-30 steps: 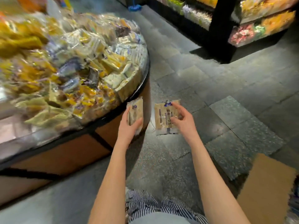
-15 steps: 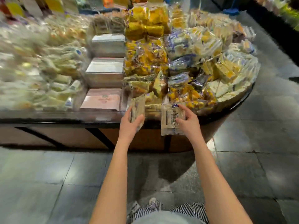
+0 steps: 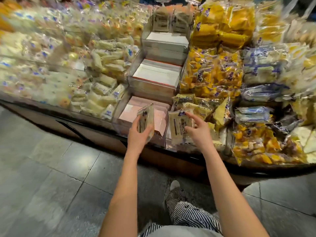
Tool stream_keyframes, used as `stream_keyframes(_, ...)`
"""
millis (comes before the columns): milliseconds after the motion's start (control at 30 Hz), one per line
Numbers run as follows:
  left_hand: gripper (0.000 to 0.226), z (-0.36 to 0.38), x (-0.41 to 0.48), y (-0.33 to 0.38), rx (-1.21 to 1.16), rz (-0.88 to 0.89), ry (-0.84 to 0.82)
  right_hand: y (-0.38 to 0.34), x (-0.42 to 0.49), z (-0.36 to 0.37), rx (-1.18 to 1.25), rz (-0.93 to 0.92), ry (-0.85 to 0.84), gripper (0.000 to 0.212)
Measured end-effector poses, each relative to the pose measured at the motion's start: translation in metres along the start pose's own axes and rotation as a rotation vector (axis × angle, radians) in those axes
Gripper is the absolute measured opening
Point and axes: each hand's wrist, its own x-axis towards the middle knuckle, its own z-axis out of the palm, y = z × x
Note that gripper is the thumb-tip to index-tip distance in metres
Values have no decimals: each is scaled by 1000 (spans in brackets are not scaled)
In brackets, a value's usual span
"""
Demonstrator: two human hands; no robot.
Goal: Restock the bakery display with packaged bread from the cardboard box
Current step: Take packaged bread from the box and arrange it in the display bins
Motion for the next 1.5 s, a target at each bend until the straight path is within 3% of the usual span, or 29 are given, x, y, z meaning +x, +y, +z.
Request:
stream_keyframes(467, 60, 35, 209, 101, -15, 32, 115, -89, 220, 28, 59, -70, 1, 59)
stream_keyframes(800, 60, 62, 349, 193, 24, 130, 45, -145, 343, 24, 35, -141, 103, 58)
stream_keyframes(1233, 64, 127, 527, 261, -261, 4, -33, -234, 521, 27, -573, -255, 211, 69)
stream_keyframes(1500, 69, 167, 581, 275, -311, -198, 7, -260, 594, 26, -1004, -444, 1, 66)
